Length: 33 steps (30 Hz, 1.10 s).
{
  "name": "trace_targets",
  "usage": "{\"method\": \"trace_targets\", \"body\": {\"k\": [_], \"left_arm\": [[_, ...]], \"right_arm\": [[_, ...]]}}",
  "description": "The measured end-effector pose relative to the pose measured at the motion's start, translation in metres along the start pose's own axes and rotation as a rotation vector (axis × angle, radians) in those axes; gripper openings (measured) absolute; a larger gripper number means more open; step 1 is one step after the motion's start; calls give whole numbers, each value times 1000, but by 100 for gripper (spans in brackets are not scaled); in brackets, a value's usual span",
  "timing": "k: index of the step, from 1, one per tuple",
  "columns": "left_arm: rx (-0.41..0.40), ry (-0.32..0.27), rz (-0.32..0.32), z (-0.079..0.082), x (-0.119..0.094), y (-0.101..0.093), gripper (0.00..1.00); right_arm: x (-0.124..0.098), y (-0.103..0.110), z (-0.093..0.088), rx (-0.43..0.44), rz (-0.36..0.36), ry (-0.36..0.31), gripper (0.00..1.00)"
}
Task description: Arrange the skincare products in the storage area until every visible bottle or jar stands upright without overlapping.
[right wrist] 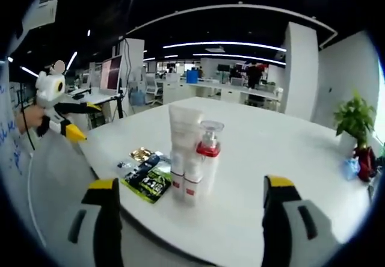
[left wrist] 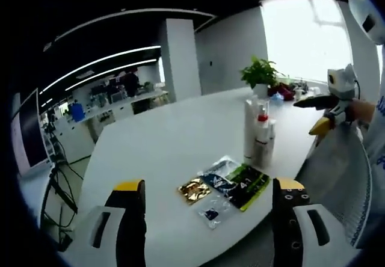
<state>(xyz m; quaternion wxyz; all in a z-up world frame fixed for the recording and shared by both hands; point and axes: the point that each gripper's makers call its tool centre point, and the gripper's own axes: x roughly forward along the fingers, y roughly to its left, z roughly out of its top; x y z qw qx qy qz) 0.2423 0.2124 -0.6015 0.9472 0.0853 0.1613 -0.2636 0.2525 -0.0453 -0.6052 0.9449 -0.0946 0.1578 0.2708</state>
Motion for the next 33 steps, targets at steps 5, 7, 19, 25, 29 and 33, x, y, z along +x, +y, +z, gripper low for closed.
{"method": "trace_targets", "body": {"k": [5, 7, 19, 25, 29, 33], "left_arm": [[-7, -42, -18, 5, -9, -3, 89], [-28, -45, -33, 5, -11, -7, 90], [-68, -25, -3, -5, -4, -6, 97], [-37, -56, 41, -2, -1, -3, 97], [-33, -38, 62, -4, 1, 0, 97], [-26, -20, 55, -6, 3, -3, 97]], "right_arm": [[0, -1, 0, 26, 2, -10, 100], [0, -1, 1, 25, 4, -13, 100], [1, 2, 2, 24, 8, -22, 100], [0, 2, 4, 14, -1, -37, 100], [1, 3, 4, 4, 2, -36, 100], [-1, 0, 7, 20, -9, -64, 100]]}}
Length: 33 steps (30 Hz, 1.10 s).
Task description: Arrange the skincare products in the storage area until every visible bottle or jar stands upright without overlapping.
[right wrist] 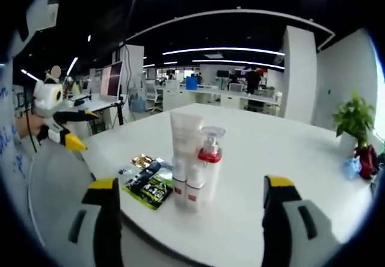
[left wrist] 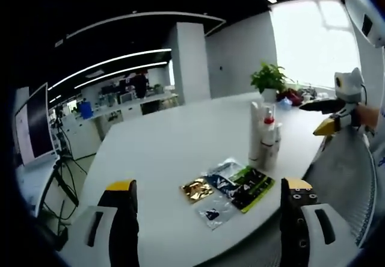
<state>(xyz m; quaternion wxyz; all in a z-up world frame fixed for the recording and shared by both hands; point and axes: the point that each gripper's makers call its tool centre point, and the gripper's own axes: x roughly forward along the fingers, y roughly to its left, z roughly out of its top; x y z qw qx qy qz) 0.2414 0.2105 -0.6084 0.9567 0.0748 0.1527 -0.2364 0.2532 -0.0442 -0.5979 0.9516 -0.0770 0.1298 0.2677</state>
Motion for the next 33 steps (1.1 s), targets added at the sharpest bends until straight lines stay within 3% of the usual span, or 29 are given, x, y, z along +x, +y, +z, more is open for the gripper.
{"method": "trace_targets", "body": {"k": [4, 22, 33], "left_arm": [[9, 0, -2, 2, 0, -2, 97], [8, -75, 69, 13, -7, 5, 97], [18, -66, 36, 13, -6, -3, 97]], "right_arm": [[0, 4, 5, 26, 30, -33, 100], [2, 12, 7, 72, 67, -20, 100], [-1, 5, 10, 85, 12, -46, 100]]}}
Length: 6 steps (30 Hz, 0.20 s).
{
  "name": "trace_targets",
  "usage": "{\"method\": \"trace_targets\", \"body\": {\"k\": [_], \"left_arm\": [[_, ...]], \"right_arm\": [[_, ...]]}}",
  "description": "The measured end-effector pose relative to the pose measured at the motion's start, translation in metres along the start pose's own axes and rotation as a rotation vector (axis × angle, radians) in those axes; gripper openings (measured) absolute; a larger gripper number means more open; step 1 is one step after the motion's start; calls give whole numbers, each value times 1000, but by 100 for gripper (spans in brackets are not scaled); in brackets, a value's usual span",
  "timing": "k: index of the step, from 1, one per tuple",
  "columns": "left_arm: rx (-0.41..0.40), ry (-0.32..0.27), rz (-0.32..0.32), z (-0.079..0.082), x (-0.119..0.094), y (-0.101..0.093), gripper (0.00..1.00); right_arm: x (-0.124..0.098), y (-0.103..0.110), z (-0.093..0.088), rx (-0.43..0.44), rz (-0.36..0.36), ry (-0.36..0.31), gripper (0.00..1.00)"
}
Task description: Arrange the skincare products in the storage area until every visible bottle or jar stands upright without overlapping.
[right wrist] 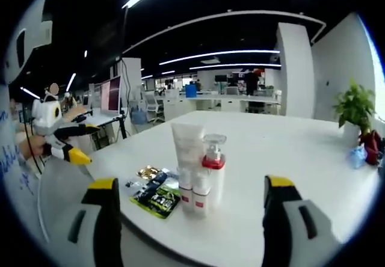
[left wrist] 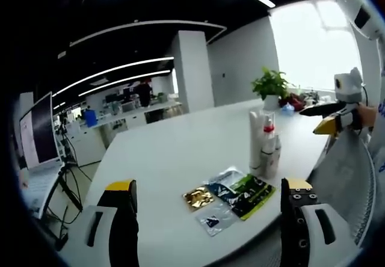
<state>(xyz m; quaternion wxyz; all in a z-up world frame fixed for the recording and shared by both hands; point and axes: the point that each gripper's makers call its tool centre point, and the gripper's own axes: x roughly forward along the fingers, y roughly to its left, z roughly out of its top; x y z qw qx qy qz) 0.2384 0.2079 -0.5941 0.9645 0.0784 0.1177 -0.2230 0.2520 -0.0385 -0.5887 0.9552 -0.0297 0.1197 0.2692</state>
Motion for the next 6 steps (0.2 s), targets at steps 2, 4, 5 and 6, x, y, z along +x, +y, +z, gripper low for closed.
{"method": "trace_targets", "body": {"k": [2, 4, 5, 6], "left_arm": [[0, 9, -2, -2, 1, 0, 97], [-2, 16, -4, -3, 1, 1, 97], [-3, 23, -5, -4, 1, 1, 97], [-5, 28, -5, -5, 2, 1, 97]], "right_arm": [[0, -1, -1, -1, -6, 3, 100], [-1, -3, 0, 1, -13, -3, 100], [-1, -4, 0, -1, -19, -4, 100], [-1, -4, 0, -3, -21, -4, 100]]}}
